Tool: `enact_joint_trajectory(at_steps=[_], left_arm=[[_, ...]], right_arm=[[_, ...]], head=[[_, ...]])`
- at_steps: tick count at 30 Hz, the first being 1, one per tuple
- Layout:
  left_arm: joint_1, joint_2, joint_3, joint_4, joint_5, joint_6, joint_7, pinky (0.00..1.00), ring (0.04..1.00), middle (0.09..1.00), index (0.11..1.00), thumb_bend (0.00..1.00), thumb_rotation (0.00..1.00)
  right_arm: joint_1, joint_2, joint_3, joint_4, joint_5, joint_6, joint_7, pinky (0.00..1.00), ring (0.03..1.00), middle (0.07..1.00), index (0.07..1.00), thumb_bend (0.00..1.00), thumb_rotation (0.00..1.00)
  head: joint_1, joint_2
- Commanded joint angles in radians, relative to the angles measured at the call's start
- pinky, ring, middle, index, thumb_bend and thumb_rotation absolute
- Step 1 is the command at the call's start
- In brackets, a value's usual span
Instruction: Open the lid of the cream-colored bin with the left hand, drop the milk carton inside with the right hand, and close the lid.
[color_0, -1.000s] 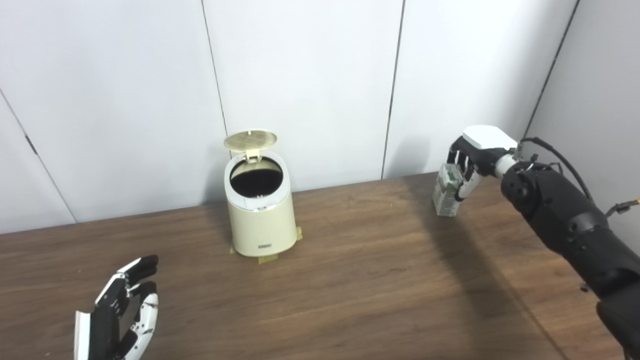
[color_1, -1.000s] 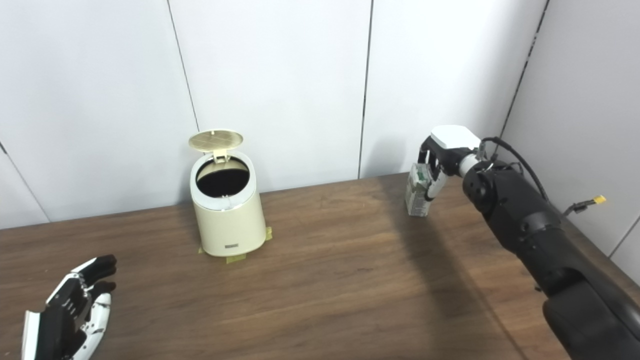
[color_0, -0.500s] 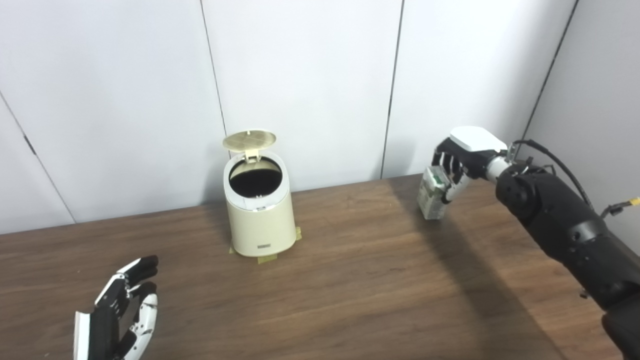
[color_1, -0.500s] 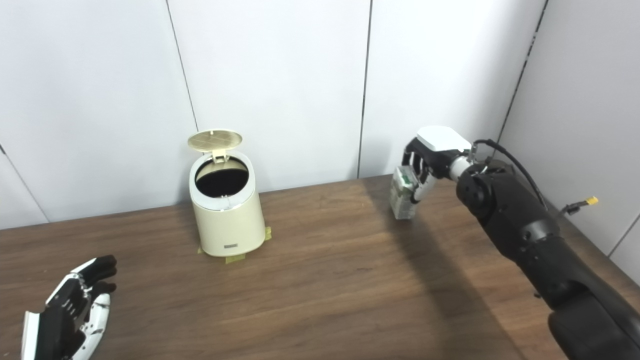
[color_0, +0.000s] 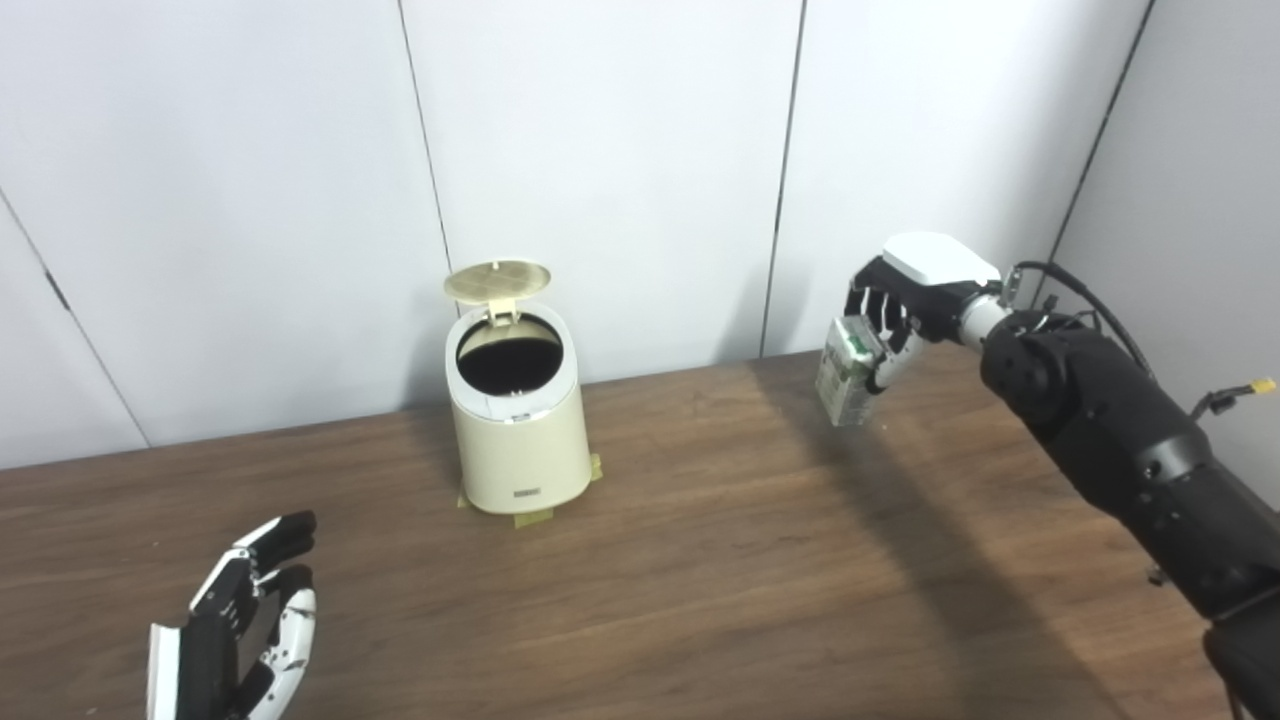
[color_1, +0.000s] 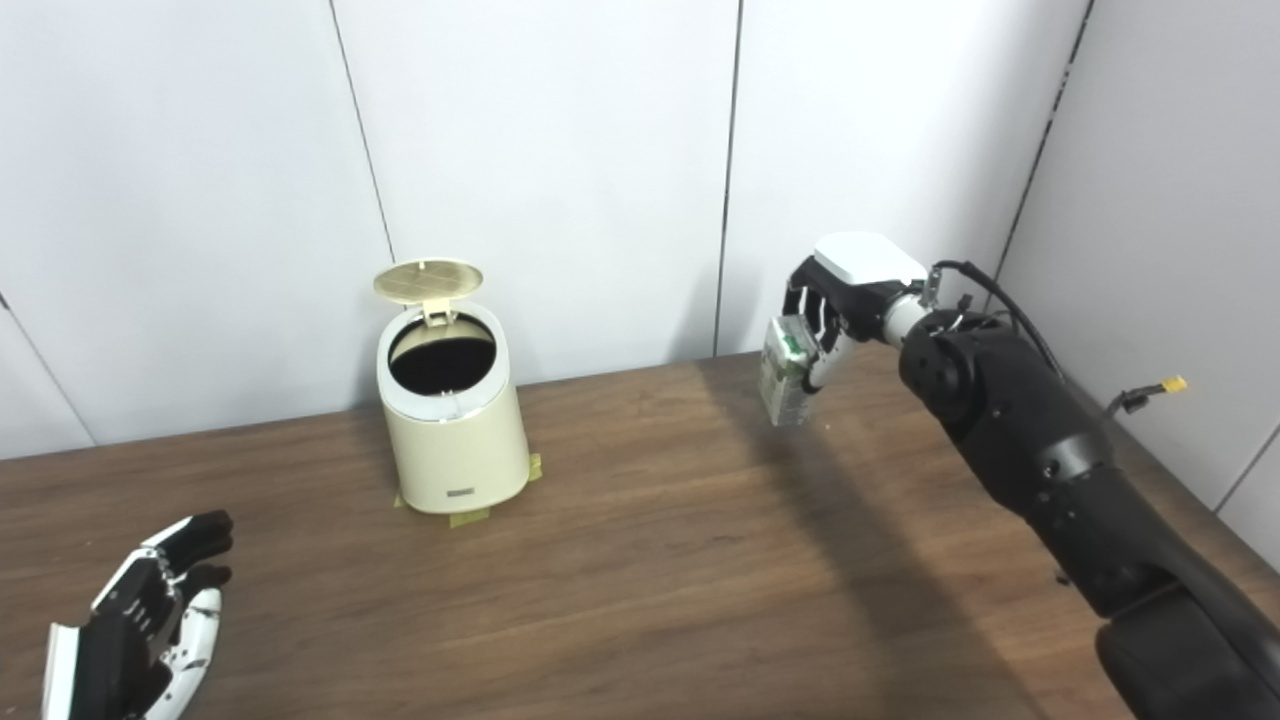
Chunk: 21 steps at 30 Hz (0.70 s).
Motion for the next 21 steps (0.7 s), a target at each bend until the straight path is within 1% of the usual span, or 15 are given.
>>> enact_joint_trajectory(at_steps=[1,2,4,6,9,12,15,17,19,21], left_arm=[[0.013,0.032,0.01,0.024,0.032,-0.015,0.001,0.66,0.746,0.758,0.736,0.13,0.42],[0.012,0.032,0.01,0.024,0.03,-0.013,-0.001,0.66,0.747,0.76,0.737,0.12,0.42],[0.013,0.032,0.01,0.022,0.032,-0.007,-0.002,0.67,0.752,0.765,0.741,0.13,0.47],[0.011,0.032,0.009,0.024,0.035,-0.01,0.0,0.66,0.75,0.762,0.74,0.12,0.48],[0.008,0.033,0.008,0.031,0.038,-0.018,0.002,0.66,0.749,0.762,0.739,0.12,0.46],[0.005,0.029,0.006,0.033,0.039,-0.01,0.002,0.66,0.749,0.763,0.74,0.12,0.44],[0.001,0.026,0.002,0.038,0.043,-0.009,0.004,0.66,0.75,0.762,0.741,0.12,0.44],[-0.004,0.025,0.0,0.045,0.057,-0.017,0.012,0.65,0.749,0.761,0.738,0.12,0.43],[-0.01,0.024,-0.001,0.058,0.061,-0.029,0.017,0.65,0.746,0.759,0.733,0.12,0.42],[-0.014,0.023,-0.002,0.066,0.057,-0.028,0.018,0.65,0.748,0.761,0.734,0.13,0.41]], right_arm=[[-0.054,-0.016,-0.031,-0.043,0.003,0.001,-0.015,0.43,0.496,0.498,0.478,0.53,0.0],[-0.053,-0.015,-0.031,-0.05,0.004,0.001,-0.012,0.43,0.495,0.499,0.478,0.53,0.0],[-0.052,-0.01,-0.034,-0.062,0.011,-0.004,-0.01,0.43,0.491,0.501,0.474,0.53,0.0],[-0.053,-0.007,-0.035,-0.068,0.015,-0.008,-0.008,0.42,0.487,0.502,0.472,0.53,0.0],[-0.056,0.002,-0.038,-0.094,0.021,-0.005,0.009,0.41,0.499,0.506,0.469,0.53,0.0],[-0.069,0.015,-0.041,-0.111,0.035,-0.008,0.034,0.41,0.493,0.498,0.477,0.52,0.0],[-0.085,0.029,-0.034,-0.131,0.032,-0.021,0.047,0.4,0.477,0.487,0.488,0.52,0.0],[-0.095,0.041,-0.03,-0.138,0.029,-0.025,0.054,0.38,0.428,0.498,0.508,0.52,0.0],[-0.103,0.051,-0.026,-0.143,0.027,-0.035,0.053,0.38,0.42,0.498,0.513,0.52,0.0],[-0.112,0.063,-0.022,-0.15,0.029,-0.044,0.053,0.38,0.423,0.5,0.508,0.52,0.0]], head=[[0.0,0.001],[0.0,0.001],[0.0,0.001],[0.001,0.0],[0.002,-0.001],[0.004,-0.003],[0.006,-0.006],[0.009,-0.009],[0.01,-0.01],[0.013,-0.012]])
